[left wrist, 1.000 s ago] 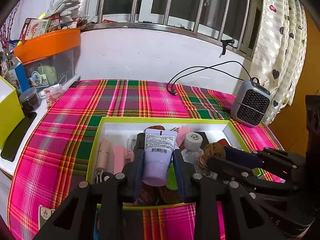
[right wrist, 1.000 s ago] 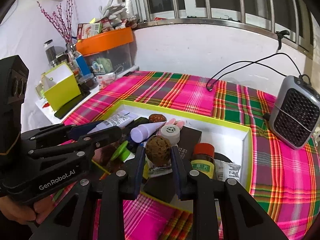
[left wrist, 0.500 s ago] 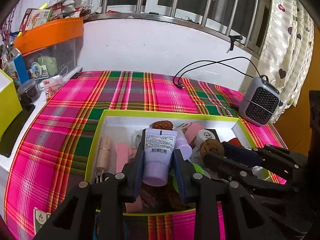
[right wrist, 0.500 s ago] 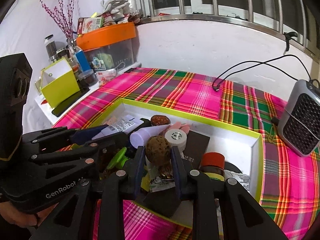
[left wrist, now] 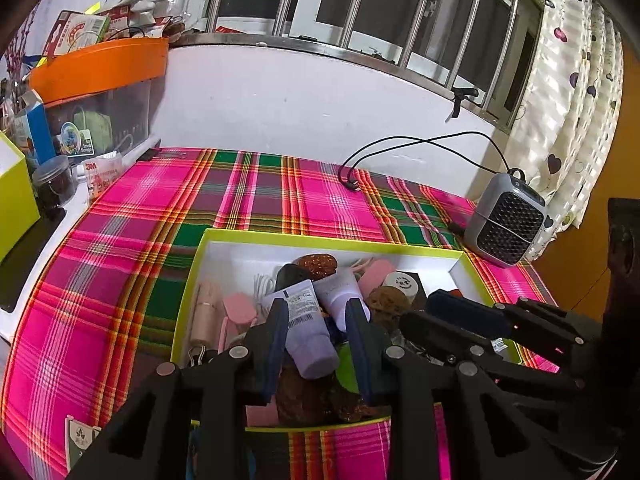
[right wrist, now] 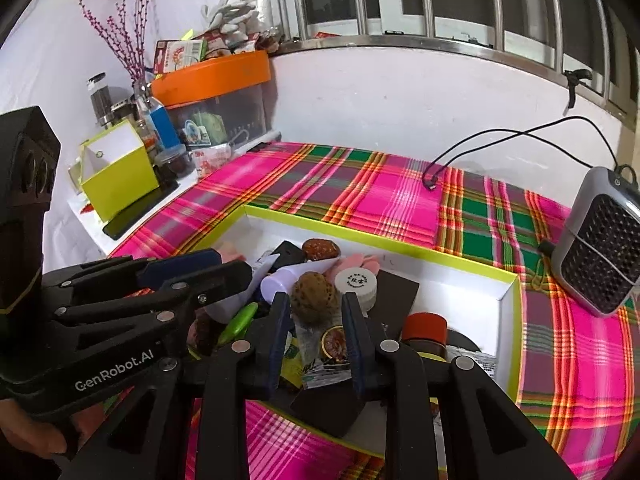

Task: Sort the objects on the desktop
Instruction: 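Open both grippers inside the box releasing the tube and walnut, then withdraw both open grippers up and away from the box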

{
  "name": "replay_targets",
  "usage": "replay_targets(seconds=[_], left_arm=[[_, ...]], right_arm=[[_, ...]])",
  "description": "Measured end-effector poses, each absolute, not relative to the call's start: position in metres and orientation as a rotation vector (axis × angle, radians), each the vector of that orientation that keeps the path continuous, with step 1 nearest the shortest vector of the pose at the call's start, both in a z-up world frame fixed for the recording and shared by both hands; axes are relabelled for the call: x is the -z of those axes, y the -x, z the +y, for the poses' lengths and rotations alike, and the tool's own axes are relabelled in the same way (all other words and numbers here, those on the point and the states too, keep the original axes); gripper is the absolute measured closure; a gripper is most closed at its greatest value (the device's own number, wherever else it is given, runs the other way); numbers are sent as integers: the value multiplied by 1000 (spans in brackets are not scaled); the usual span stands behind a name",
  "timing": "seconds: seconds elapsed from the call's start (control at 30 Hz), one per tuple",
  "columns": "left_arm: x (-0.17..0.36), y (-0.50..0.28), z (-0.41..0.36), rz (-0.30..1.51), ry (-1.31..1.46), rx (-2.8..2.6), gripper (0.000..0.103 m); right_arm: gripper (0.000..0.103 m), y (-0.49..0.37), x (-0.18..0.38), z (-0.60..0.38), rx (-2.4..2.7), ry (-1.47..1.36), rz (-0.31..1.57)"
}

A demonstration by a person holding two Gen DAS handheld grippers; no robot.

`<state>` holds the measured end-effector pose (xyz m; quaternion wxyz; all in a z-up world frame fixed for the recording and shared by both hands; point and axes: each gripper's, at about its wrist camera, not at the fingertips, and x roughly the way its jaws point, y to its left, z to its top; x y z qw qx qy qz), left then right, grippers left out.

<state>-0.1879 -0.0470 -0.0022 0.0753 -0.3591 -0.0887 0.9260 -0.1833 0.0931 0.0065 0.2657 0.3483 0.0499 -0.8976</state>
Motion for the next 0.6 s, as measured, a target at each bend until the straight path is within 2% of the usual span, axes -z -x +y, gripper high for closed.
replay_targets(seconds=[0.6], left_arm=[[-10,140,-44,-234,1080,-2772,73]], right_arm=[[75,135,-14,112,2414,-960,112]])
